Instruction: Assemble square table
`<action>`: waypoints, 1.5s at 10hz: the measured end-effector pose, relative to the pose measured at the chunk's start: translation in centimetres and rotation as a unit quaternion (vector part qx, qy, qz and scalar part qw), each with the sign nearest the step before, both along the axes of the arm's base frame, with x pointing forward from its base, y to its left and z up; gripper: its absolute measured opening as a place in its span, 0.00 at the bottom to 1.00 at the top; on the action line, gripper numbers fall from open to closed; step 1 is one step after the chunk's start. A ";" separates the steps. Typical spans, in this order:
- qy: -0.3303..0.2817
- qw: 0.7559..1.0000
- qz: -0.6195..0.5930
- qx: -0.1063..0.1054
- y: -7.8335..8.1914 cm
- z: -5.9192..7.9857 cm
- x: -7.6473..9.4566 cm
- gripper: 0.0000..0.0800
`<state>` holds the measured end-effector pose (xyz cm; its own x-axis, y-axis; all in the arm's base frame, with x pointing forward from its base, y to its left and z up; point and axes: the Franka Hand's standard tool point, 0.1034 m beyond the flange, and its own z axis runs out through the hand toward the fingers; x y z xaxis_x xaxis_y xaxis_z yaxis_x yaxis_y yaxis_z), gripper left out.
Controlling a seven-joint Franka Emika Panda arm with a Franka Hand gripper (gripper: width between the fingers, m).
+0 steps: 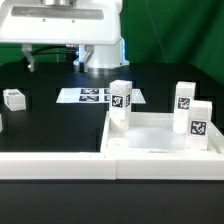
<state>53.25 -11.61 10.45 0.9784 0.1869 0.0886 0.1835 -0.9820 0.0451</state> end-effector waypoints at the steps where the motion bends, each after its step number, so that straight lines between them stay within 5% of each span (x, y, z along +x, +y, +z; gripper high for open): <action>1: 0.007 1.000 0.027 -0.004 -1.8 -0.4 -0.7 0.81; 3: -0.012 0.996 0.080 -0.033 -2.9 -1.0 -1.5 0.81; 8: 0.009 0.988 0.150 -0.045 -3.0 -1.2 -1.8 0.81; 11: 0.110 0.985 0.128 -0.046 -4.7 -3.2 -5.4 0.81; 15: 0.201 0.970 0.122 -0.061 -3.6 -4.0 -5.1 0.81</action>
Offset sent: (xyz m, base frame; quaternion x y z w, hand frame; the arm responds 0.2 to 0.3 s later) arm 0.0000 0.0000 0.0000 0.0000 0.0000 -0.1938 0.9810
